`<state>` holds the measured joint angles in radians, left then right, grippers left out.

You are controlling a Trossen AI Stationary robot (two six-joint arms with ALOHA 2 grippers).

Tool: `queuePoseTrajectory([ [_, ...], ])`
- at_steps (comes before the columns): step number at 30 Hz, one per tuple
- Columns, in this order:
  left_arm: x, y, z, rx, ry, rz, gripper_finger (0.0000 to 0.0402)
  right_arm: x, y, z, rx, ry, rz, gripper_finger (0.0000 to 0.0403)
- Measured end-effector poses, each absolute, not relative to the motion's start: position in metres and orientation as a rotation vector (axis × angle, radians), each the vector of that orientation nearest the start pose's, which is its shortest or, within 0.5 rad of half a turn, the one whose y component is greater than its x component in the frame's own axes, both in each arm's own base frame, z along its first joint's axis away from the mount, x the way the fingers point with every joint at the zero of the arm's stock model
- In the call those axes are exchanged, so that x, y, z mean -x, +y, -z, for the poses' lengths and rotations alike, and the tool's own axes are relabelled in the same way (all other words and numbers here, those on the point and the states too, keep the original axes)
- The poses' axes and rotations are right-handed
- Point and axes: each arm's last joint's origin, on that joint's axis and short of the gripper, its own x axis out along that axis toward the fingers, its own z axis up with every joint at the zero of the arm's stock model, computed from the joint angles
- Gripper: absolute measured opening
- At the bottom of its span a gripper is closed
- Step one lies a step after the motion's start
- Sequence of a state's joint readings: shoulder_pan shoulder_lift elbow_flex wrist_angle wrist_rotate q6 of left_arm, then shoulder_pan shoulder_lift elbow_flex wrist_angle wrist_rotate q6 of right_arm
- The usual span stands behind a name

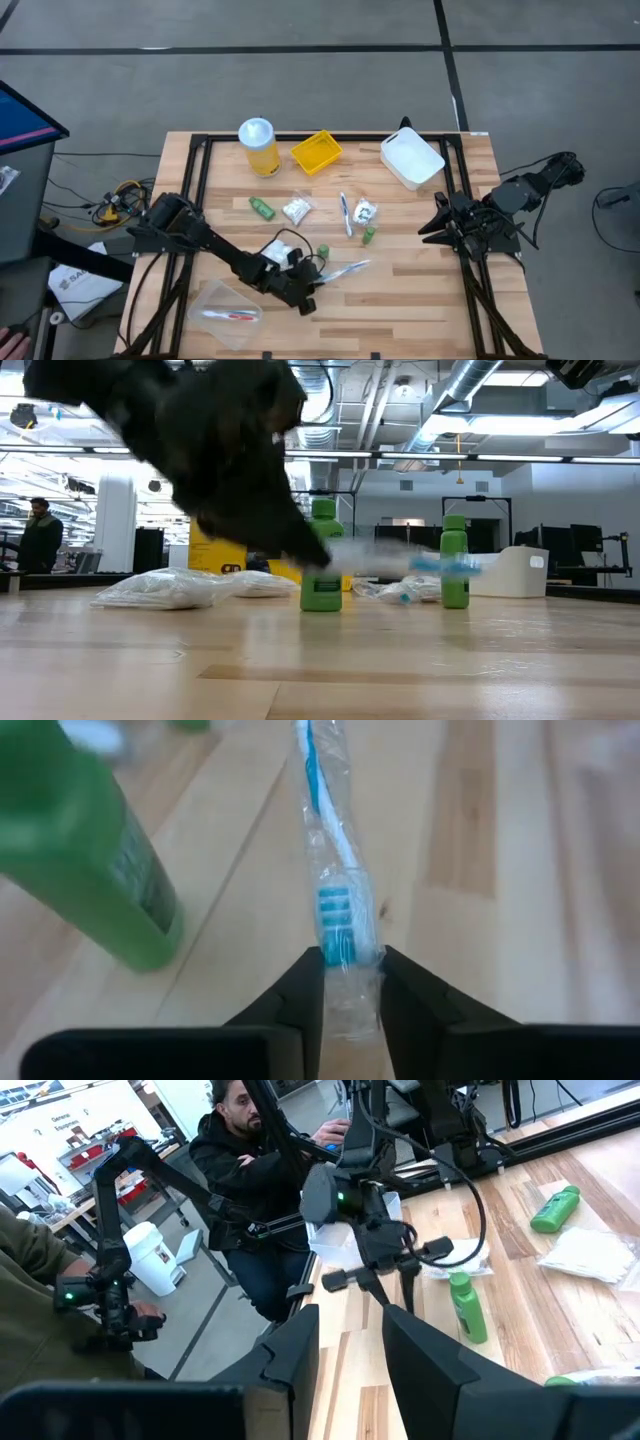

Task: Pick & Place Travel size toiletries
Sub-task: Put the light blue toothbrush into the transparent bin

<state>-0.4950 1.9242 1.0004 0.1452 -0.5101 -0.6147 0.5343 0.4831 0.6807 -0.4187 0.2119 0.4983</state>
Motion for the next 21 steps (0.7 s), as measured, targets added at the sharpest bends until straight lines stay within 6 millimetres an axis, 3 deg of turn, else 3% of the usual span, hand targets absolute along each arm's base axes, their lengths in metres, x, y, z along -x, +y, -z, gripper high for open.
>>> queuePoseTrajectory([
  [5,-0.329,-0.166,-0.167,0.24,0.587,-0.097,0.0075,-0.096,0.05,-0.312,-0.411,0.281,-0.262,0.0107],
  [8,-0.315,-0.167,-0.192,0.208,0.627,0.003,0.008,-0.096,0.05,-0.312,-0.411,0.281,-0.262,0.0107],
  [17,-0.238,-0.163,-0.269,0.215,0.713,0.151,0.0079,-0.096,0.05,-0.311,-0.408,0.29,-0.26,0.0107],
  [21,-0.196,-0.163,-0.289,0.294,0.789,0.213,0.0079,-0.096,0.05,-0.311,-0.407,0.291,-0.26,0.0107],
])
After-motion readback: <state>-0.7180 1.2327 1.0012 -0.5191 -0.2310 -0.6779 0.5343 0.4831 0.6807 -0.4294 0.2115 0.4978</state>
